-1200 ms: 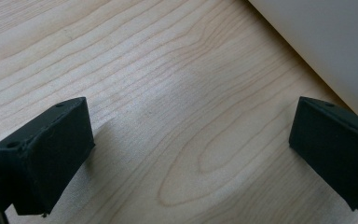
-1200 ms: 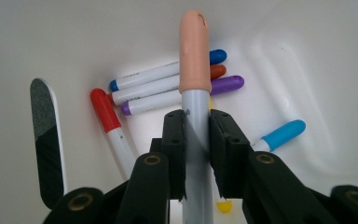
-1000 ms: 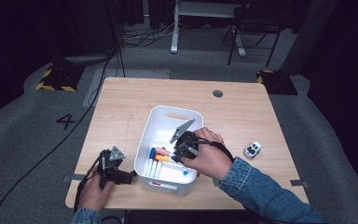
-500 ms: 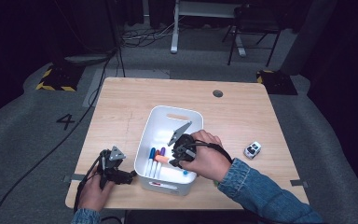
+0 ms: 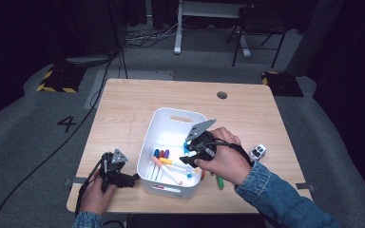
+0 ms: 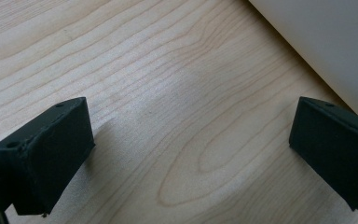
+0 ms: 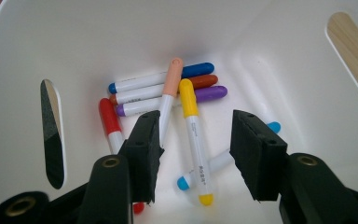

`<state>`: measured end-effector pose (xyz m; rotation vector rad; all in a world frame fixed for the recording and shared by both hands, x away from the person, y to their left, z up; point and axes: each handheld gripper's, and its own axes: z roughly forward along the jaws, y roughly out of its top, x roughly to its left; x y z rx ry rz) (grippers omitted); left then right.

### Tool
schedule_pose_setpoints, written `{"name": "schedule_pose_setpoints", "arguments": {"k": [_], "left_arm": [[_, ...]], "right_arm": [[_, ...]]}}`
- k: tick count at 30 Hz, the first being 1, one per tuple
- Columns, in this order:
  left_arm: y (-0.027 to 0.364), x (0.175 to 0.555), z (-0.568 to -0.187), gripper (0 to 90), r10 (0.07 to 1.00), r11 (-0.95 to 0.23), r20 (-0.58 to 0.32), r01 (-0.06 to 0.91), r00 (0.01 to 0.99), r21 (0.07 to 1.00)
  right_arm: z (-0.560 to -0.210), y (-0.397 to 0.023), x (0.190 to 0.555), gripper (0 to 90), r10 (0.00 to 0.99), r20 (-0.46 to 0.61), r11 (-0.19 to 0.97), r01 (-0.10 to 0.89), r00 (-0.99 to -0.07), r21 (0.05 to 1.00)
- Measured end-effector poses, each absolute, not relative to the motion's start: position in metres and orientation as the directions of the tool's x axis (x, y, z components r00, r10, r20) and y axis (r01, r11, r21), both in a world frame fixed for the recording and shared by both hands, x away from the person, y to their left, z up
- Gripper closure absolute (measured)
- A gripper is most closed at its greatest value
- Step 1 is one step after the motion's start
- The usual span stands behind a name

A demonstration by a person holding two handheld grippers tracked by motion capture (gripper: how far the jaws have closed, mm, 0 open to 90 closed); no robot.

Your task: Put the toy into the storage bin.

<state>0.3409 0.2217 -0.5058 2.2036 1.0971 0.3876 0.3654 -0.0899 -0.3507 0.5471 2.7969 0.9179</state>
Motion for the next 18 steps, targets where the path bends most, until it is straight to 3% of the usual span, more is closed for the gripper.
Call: {"name": "schedule_pose_setpoints", "arguments": {"k": [10,18], "left_arm": [[0.222,0.341,-0.506,0.0,0.792,-0.450,-0.020,0.606,0.610,0.656],[0.222,0.341,-0.506,0.0,0.794,-0.450,-0.019,0.607,0.608,0.655]], "right_arm": [[-0.331,-0.134,0.363,55.3,0.452,-0.041,0.711,0.333,-0.891,0.619],[-0.335,-0.161,0.362,56.3,0.492,-0.028,0.694,0.373,-0.870,0.616]]}}
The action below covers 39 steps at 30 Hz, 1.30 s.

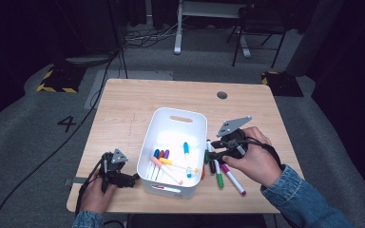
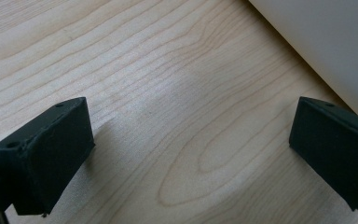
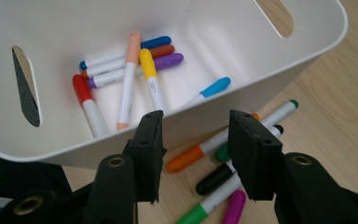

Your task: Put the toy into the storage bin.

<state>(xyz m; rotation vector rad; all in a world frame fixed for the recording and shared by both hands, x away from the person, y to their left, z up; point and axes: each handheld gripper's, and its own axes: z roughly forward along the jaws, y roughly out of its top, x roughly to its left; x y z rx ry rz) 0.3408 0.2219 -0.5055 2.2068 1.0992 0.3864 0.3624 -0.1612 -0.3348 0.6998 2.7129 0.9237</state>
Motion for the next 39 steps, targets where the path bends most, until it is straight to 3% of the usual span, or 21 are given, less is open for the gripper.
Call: {"name": "schedule_pose_setpoints", "arguments": {"k": [12,39], "left_arm": [[0.222,0.341,-0.505,0.0,0.796,-0.451,-0.012,0.605,0.606,0.657],[0.222,0.341,-0.505,0.0,0.796,-0.450,-0.012,0.605,0.605,0.657]], "right_arm": [[-0.358,-0.195,0.367,59.3,0.554,-0.007,0.686,0.451,-0.833,0.571],[-0.449,-0.223,0.361,69.6,0.658,0.084,0.689,0.643,-0.749,0.335]]}}
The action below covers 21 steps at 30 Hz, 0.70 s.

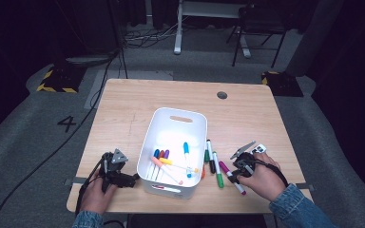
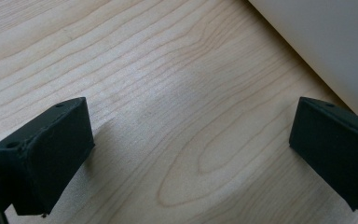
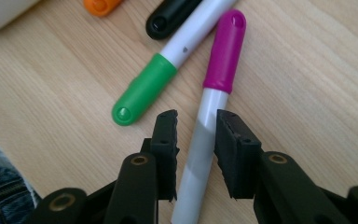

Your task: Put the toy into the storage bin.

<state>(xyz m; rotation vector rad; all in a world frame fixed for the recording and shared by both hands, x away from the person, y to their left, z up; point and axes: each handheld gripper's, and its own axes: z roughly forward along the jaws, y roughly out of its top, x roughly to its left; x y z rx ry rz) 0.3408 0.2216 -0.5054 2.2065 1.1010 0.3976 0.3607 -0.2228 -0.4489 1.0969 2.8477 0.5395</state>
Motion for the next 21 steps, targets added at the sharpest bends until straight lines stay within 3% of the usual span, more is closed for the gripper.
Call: {"name": "schedule_pose_setpoints", "arguments": {"k": [21], "left_arm": [[0.221,0.341,-0.505,0.0,0.798,-0.449,-0.012,0.606,0.603,0.656]], "right_arm": [[-0.462,-0.217,0.371,77.1,0.715,0.004,0.673,0.690,-0.699,0.264]]}}
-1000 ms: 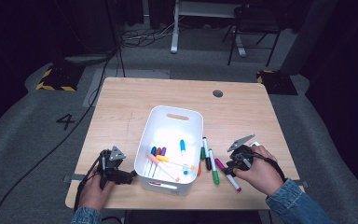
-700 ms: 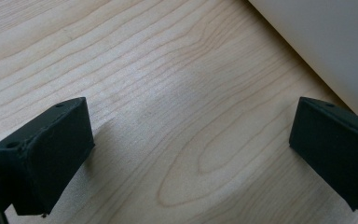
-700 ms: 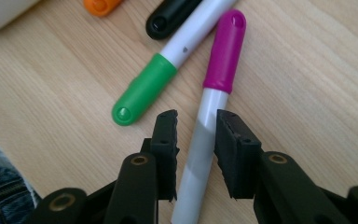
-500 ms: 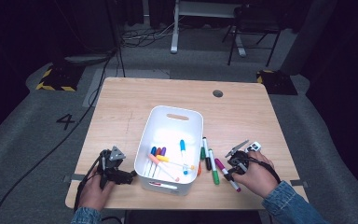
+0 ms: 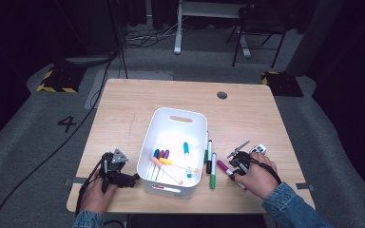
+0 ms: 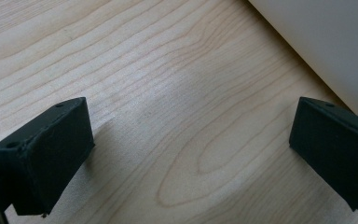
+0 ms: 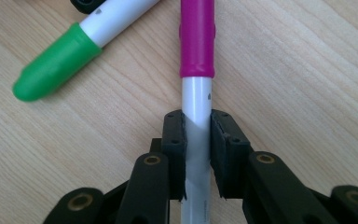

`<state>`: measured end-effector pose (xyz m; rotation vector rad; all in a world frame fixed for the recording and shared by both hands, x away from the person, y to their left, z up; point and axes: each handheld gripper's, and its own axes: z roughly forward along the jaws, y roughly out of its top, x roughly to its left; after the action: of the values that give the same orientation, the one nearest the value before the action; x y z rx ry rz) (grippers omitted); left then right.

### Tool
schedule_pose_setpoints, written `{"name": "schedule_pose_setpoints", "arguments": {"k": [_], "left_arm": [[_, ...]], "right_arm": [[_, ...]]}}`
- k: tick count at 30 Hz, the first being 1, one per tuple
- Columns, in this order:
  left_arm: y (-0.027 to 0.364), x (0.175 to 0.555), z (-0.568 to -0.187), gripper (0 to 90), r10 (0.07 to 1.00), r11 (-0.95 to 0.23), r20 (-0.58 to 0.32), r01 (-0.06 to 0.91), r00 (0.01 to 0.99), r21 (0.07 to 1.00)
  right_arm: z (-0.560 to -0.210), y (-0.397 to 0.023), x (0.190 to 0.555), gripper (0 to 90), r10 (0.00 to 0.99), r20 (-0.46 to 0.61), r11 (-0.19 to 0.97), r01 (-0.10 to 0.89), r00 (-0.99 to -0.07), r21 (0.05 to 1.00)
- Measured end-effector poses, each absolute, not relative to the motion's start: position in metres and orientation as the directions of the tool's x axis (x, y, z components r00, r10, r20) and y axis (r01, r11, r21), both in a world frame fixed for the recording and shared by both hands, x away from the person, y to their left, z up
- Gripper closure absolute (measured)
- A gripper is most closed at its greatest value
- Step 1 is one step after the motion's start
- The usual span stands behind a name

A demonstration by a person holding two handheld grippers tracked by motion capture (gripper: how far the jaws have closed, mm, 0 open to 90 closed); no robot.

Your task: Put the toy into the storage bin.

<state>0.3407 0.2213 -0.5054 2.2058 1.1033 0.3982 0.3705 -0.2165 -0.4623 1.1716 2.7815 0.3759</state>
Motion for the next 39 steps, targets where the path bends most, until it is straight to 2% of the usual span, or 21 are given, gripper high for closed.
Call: {"name": "schedule_pose_setpoints", "arguments": {"k": [10,25,39], "left_arm": [[0.221,0.341,-0.505,0.0,0.797,-0.449,-0.012,0.606,0.603,0.656],[0.221,0.341,-0.505,0.0,0.798,-0.449,-0.011,0.606,0.603,0.656],[0.221,0.341,-0.505,0.0,0.798,-0.449,-0.012,0.606,0.603,0.656]], "right_arm": [[-0.456,-0.229,0.370,77.2,0.722,0.053,0.643,0.697,-0.690,0.318],[-0.410,-0.236,0.367,77.2,0.701,0.058,0.623,0.650,-0.711,0.435],[-0.380,-0.232,0.363,77.2,0.663,0.047,0.620,0.583,-0.747,0.525]]}}
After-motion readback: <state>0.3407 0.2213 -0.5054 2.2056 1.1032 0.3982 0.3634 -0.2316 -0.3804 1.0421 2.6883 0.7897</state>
